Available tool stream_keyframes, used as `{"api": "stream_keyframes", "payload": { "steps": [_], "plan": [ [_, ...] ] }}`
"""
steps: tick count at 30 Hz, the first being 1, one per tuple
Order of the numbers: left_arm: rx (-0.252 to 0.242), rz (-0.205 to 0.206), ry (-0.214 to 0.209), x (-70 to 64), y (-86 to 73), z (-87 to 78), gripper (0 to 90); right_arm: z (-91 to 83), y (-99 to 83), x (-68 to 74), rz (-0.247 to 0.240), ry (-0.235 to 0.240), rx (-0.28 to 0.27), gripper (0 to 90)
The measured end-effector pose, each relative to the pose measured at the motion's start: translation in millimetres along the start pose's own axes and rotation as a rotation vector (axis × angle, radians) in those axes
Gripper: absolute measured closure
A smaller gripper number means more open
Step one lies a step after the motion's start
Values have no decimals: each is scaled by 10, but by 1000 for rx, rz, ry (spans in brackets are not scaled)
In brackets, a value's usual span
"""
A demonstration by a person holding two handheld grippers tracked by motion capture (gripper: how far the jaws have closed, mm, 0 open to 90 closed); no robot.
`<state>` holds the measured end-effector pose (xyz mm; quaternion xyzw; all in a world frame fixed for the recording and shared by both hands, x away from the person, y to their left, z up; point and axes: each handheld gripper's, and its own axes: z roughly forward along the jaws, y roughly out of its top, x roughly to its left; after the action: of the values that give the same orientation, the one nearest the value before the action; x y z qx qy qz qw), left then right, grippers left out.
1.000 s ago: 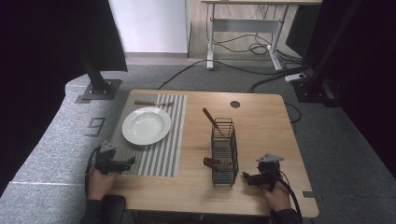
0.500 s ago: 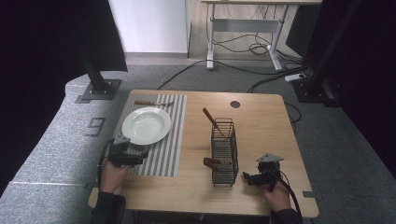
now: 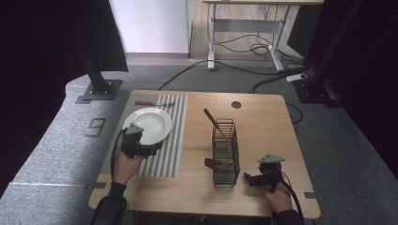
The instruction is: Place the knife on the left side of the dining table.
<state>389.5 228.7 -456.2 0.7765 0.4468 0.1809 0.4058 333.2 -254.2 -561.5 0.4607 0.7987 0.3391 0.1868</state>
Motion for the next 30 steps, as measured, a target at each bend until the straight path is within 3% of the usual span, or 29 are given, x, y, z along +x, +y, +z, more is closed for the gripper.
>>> {"api": "stream_keyframes", "payload": {
  "steps": [9, 30],
  "plan": [
    [-19, 13, -44, -204, 244, 109, 0, 0, -1, 3, 2, -2, 0, 0],
    [-10, 48, -62, -620, 784, 426, 11, 0, 0, 4, 3, -2, -1, 0]
  ]
}}
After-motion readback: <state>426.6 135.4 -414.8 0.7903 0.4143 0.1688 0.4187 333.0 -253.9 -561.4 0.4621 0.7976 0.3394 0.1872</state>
